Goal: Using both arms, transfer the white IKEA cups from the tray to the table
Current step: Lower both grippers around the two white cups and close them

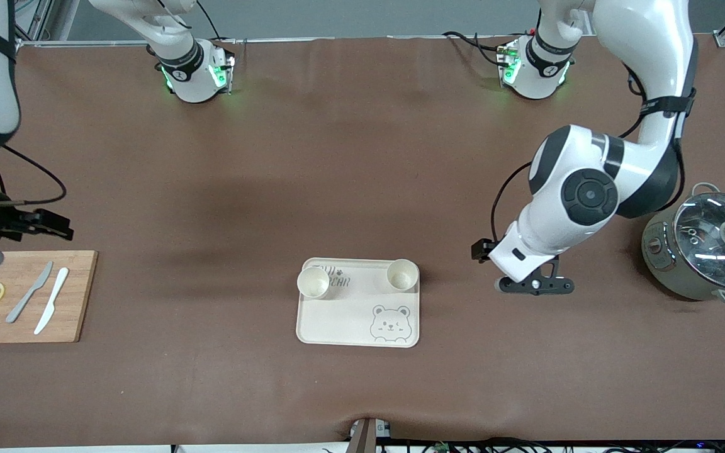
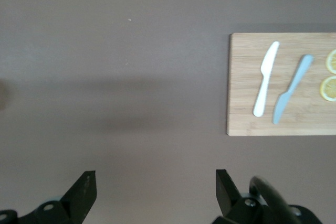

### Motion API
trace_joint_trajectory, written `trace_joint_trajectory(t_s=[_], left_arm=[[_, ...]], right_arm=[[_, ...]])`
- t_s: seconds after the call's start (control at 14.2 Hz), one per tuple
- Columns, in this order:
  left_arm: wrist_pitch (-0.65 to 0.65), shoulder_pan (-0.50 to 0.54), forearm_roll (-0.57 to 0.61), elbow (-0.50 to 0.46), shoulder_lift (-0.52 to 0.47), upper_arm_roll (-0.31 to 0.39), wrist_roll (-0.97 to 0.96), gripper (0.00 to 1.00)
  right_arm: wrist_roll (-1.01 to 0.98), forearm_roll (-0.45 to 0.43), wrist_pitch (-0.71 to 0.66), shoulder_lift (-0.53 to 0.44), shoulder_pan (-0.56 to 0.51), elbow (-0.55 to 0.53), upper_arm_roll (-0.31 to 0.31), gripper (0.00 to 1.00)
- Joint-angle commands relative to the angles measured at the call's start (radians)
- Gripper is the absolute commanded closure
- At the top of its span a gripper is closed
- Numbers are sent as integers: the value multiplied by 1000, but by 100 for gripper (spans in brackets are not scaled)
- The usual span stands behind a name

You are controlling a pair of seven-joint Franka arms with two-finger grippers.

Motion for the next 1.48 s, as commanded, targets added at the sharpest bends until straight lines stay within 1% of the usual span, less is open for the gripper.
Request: trace_joint_trajectory(t_s=[0.0, 0.07, 0.14, 0.35, 0.42, 0.57, 0.71, 0.92, 1.06, 1.13, 1.27, 1.34, 1.41], left_arm=[[41, -10, 12, 0, 28, -1, -24, 0], [68, -10, 12, -23, 28, -1, -25, 0], [109, -10, 12, -52, 28, -1, -25, 0], [169, -10, 11, -98, 32, -1, -27, 0], [189, -12, 9, -103, 41, -1, -31, 0], [206, -54, 9, -98, 56, -1, -117, 0], [240, -102, 12, -91, 87, -1, -185, 0], [303, -148, 12, -84, 137, -1, -252, 0], [332, -163, 12, -46, 180, -1, -304, 0], [332, -176, 15, -32, 196, -1, -324, 2], [337, -188, 17, -15, 209, -1, -340, 15], [354, -188, 17, -17, 213, -1, -340, 16], [372, -189, 12, -17, 223, -1, -343, 20]], right_arm=[[10, 6, 60, 101, 30, 28, 4, 0], [15, 9, 62, 136, 52, 30, 4, 0], [39, 35, 63, 156, 60, 30, 4, 0], [183, 203, 95, 239, 93, 33, 2, 0], [215, 234, 138, 259, 112, 33, 2, 0], [281, 245, 236, 293, 153, 27, 2, 0], [404, 247, 252, 345, 207, 31, 2, 0], [559, 242, 276, 354, 291, 31, 2, 0], [677, 245, 324, 366, 339, 31, 2, 0], [735, 241, 342, 368, 372, 31, 2, 0], [832, 244, 376, 376, 406, 31, 2, 0], [864, 239, 401, 385, 428, 31, 2, 0], [872, 241, 430, 397, 454, 31, 2, 0]])
